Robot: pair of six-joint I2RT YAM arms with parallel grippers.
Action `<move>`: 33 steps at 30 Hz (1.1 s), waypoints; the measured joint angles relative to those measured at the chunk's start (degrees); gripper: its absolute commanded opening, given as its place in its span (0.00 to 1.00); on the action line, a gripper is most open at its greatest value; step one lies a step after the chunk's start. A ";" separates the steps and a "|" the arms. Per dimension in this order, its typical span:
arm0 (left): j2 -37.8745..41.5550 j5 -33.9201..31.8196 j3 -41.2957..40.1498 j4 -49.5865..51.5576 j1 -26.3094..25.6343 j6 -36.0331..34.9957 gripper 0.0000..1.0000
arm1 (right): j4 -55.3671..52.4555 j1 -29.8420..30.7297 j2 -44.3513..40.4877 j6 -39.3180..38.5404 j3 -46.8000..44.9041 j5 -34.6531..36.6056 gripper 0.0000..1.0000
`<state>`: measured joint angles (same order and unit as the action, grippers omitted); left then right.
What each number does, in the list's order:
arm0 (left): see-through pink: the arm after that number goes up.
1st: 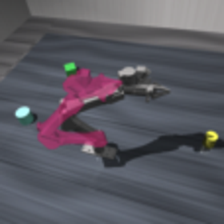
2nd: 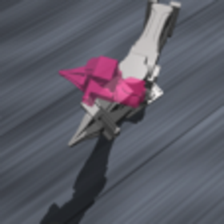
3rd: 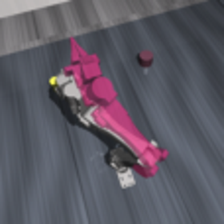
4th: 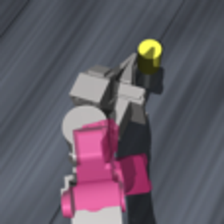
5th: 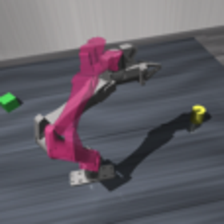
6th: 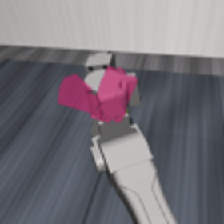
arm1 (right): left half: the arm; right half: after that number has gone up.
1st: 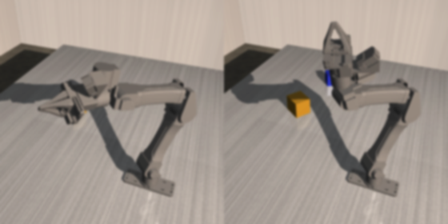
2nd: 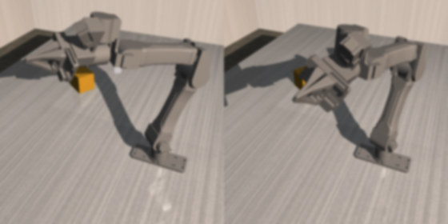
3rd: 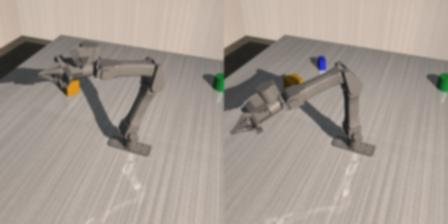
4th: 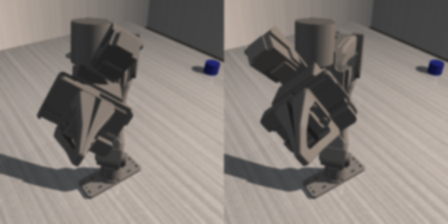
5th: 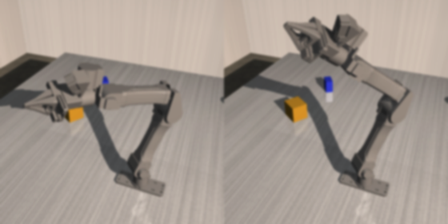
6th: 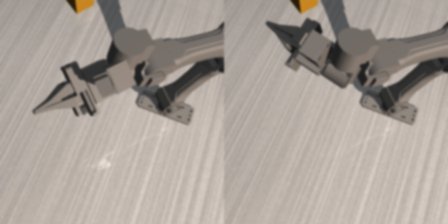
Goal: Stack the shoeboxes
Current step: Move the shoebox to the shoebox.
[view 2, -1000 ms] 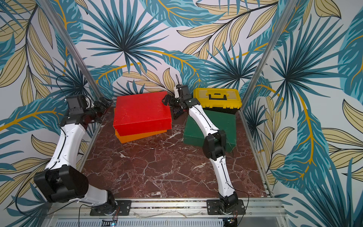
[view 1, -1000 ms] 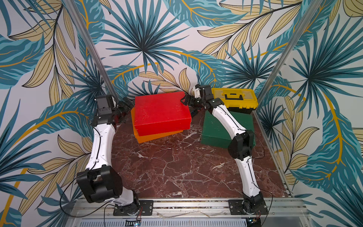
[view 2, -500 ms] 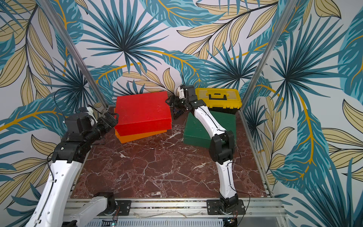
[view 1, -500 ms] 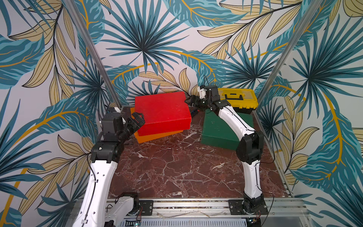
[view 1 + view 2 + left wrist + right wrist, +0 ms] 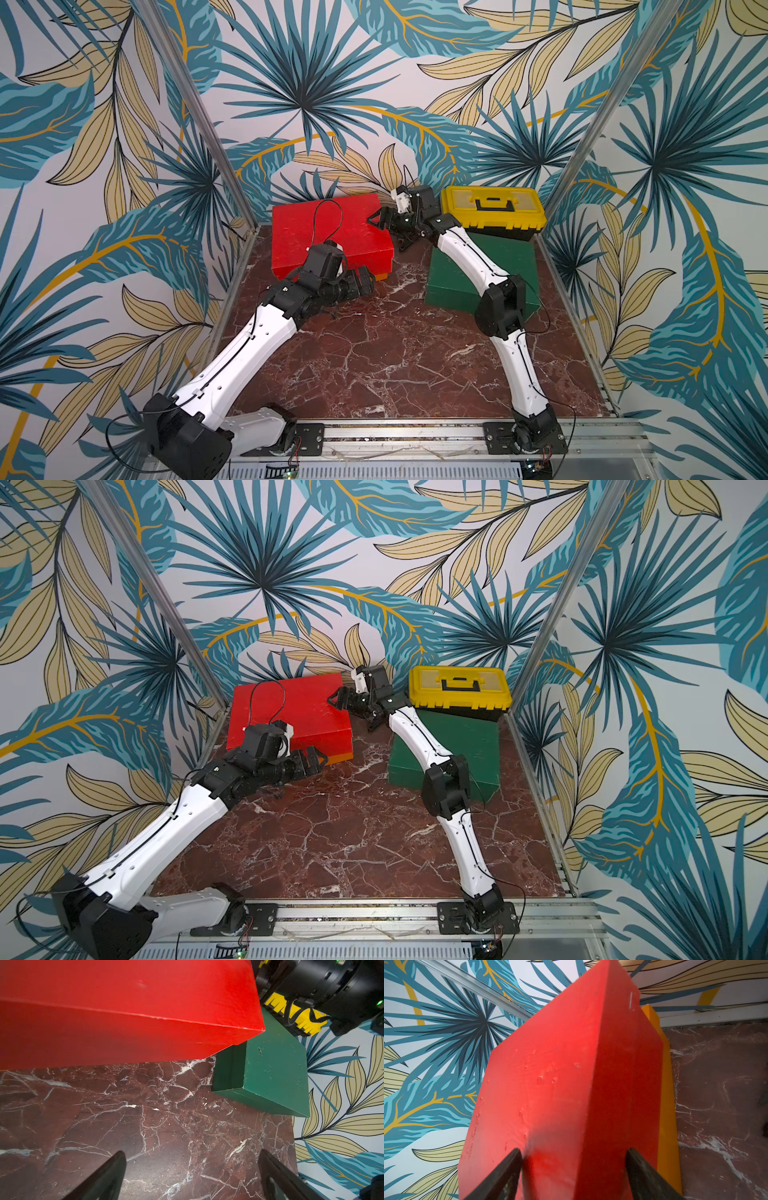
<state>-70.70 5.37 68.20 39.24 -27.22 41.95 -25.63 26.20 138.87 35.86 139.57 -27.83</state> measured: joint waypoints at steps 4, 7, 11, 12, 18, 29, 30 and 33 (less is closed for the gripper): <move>-3.52 1.16 0.28 -3.48 0.00 -0.22 1.00 | -0.39 0.17 0.42 0.42 1.57 -0.20 0.81; -7.78 2.84 0.96 -6.32 0.02 -0.17 1.00 | -0.63 0.11 2.08 0.59 4.74 -0.96 0.81; -13.14 4.55 3.48 -8.57 0.00 -0.24 1.00 | -3.19 -0.24 3.52 -0.04 6.99 -1.53 0.81; -14.32 4.76 4.37 -8.90 0.00 -0.33 1.00 | -3.39 -0.52 2.89 -0.35 5.86 -1.73 0.81; -17.49 2.45 7.34 -10.78 0.31 -1.49 1.00 | -1.25 -4.96 -11.28 -1.07 -14.27 -1.11 0.84; -21.18 1.22 8.50 -10.91 4.24 -2.12 1.00 | 8.74 -8.46 -31.80 -1.81 -36.72 1.25 0.83; -21.66 1.22 9.16 -10.80 4.35 -2.21 1.00 | 9.49 -8.28 -32.11 -1.75 -38.34 1.25 0.83; -22.93 1.27 11.19 -10.95 4.68 -2.69 1.00 | 10.43 -8.20 -32.17 -1.53 -41.83 1.25 0.83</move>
<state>-93.62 6.63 79.40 28.29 -22.55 39.27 -15.20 18.00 106.69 34.33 97.73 -26.59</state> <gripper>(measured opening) 0.997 0.831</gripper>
